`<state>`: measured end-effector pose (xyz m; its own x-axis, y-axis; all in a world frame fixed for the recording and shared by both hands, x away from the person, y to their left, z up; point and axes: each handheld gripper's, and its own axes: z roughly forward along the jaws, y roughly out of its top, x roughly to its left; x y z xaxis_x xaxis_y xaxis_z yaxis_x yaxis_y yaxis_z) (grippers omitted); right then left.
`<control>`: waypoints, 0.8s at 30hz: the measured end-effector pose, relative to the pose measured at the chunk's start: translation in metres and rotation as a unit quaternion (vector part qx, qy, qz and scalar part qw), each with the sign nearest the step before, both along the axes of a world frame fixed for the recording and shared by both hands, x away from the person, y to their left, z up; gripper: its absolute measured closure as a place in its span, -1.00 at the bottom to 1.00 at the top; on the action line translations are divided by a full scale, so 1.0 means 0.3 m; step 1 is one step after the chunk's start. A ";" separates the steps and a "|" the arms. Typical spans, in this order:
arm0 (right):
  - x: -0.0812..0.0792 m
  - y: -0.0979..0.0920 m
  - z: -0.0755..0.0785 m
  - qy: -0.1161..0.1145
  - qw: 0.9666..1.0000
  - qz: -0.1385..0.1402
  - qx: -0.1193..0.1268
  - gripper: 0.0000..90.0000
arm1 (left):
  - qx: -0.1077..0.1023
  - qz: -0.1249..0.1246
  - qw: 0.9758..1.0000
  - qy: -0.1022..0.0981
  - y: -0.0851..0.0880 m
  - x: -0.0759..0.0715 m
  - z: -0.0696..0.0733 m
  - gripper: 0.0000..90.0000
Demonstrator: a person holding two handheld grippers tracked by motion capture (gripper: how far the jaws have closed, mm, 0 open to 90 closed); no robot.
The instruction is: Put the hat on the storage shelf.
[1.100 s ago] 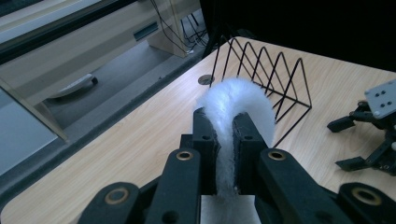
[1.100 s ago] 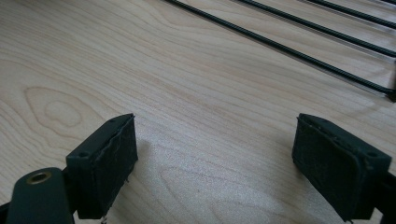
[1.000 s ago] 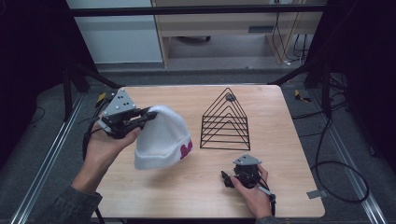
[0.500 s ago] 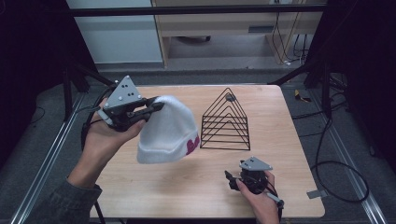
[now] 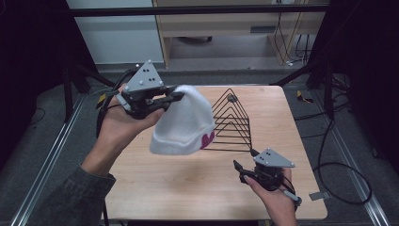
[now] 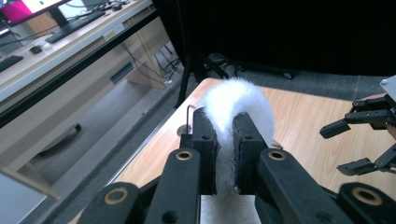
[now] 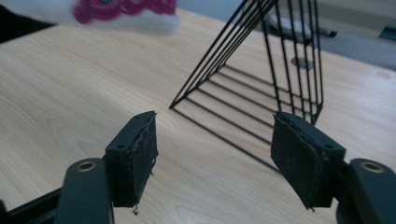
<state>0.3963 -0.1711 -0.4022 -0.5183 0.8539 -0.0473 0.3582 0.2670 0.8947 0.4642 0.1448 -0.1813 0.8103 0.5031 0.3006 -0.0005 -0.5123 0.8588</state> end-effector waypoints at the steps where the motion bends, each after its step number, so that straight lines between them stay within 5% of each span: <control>1: -0.004 -0.004 0.010 -0.004 1.000 0.001 0.004 -0.26 | -0.004 -0.005 1.000 0.001 -0.009 0.004 0.010 0.82; 7: 0.002 -0.049 0.071 -0.013 0.999 0.009 0.036 -0.20 | -0.010 -0.023 1.000 0.005 -0.049 0.045 0.047 0.82; 12: 0.048 -0.045 0.143 -0.031 0.999 0.017 0.025 -0.16 | -0.020 -0.029 0.999 0.012 -0.078 0.071 0.056 0.82; 19: 0.087 -0.002 0.266 -0.059 0.997 0.049 0.003 -0.04 | -0.005 -0.042 0.999 0.001 -0.131 0.068 0.072 0.82; 24: 0.127 -0.012 0.310 -0.057 0.997 0.059 0.018 0.06 | 0.003 -0.056 0.998 -0.001 -0.148 0.070 0.086 0.82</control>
